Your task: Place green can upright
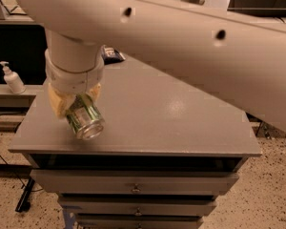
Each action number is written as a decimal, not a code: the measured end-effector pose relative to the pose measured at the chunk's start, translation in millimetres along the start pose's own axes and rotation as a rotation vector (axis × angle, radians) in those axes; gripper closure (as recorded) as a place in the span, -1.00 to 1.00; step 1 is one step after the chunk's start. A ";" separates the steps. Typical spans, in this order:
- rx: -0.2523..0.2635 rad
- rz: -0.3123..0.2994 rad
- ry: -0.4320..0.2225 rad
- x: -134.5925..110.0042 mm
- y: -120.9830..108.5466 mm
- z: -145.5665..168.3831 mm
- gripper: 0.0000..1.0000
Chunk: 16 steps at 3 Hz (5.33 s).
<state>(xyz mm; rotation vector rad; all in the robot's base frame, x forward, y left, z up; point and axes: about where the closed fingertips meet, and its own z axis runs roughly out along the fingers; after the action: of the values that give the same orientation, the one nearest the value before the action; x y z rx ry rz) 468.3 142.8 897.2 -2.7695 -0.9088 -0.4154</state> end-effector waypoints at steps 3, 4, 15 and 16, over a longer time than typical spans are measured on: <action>0.103 -0.158 0.390 -14.8 45.2 -15.2 1.00; 0.212 -0.162 0.585 19.4 55.1 -16.2 1.00; 0.412 -0.491 1.088 8.4 48.7 9.7 -0.76; 0.415 -0.495 1.080 3.4 48.8 9.6 -1.00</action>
Offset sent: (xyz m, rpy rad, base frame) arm 0.0292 -0.0211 0.0498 0.4301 -0.5944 0.3226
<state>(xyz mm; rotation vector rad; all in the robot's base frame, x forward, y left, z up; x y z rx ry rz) 502.3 108.7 884.5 -1.5185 -1.1274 -1.4005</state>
